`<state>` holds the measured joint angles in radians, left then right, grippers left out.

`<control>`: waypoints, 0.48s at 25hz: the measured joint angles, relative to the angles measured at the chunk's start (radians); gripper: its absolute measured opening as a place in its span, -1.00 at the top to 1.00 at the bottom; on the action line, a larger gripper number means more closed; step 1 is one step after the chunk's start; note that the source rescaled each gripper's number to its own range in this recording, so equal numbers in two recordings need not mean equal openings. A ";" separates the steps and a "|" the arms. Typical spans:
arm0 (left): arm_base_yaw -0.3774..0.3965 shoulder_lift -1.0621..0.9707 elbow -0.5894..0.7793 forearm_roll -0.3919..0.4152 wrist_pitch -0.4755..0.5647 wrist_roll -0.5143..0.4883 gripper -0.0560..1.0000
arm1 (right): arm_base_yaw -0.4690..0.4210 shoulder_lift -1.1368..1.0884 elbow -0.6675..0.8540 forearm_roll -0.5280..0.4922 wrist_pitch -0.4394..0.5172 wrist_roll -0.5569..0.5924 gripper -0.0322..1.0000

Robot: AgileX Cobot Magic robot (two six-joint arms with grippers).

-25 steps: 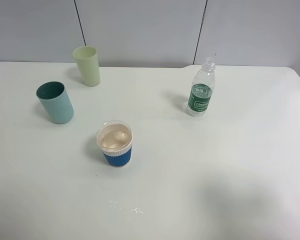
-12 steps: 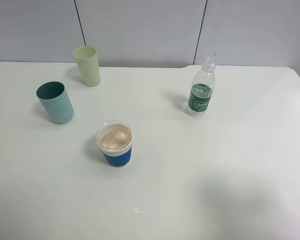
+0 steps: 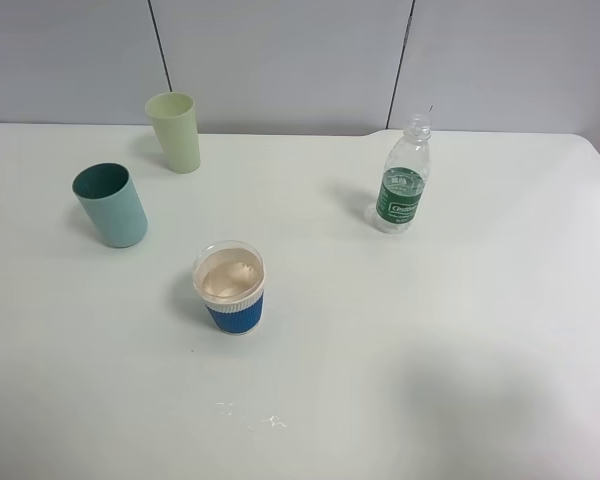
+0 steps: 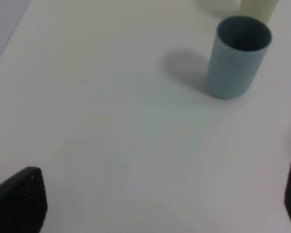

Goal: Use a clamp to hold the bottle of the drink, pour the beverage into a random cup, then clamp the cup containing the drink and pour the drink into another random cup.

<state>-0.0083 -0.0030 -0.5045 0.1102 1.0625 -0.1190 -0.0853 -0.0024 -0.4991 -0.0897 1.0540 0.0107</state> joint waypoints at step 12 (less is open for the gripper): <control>0.000 0.000 0.000 0.000 0.000 0.000 -0.99 | 0.000 0.000 0.000 0.000 0.000 0.000 -1.00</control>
<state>-0.0083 -0.0030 -0.5045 0.1102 1.0625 -0.1190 -0.0853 -0.0024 -0.4991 -0.0897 1.0540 0.0107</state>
